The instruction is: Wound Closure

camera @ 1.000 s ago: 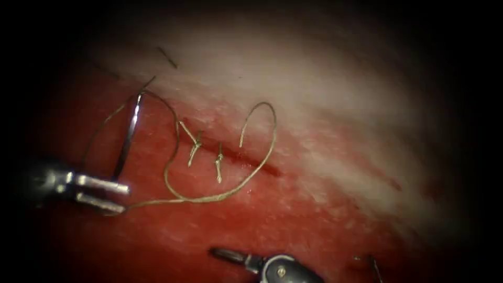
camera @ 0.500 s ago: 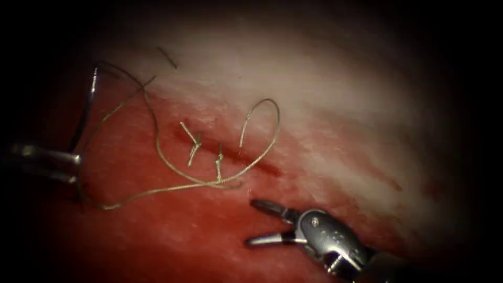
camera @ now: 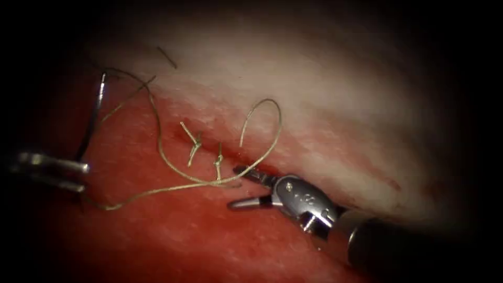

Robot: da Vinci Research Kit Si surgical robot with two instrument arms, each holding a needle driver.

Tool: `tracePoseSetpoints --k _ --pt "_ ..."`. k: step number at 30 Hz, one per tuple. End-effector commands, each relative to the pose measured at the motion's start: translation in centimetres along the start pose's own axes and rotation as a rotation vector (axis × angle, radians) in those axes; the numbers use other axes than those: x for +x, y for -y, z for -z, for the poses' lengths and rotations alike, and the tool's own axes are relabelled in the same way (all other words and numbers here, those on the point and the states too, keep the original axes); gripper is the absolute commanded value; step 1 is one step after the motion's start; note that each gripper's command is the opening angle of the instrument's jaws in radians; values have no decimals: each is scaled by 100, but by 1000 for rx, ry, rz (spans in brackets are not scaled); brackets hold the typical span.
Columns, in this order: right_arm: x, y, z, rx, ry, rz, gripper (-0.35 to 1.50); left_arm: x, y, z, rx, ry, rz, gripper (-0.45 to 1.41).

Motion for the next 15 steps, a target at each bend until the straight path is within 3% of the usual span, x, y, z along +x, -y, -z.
tracePoseSetpoints --k 1,3,9,12,15 --pt "-4 1 -9 24 9 16 12 -6 1 -6 -3 -2 -1 -45" --pt "-3 1 -6 41 12 29 -35 -6 1 -7 -3 -2 -1 -45" --pt "-4 4 1 69 46 36 -35 -7 -1 -11 -6 -7 -3 -45" --pt "-2 26 15 111 60 40 -35 -8 0 -10 -8 -8 -3 -45" --pt "16 80 41 139 58 49 -35 -15 7 -7 -11 -10 -4 -45"
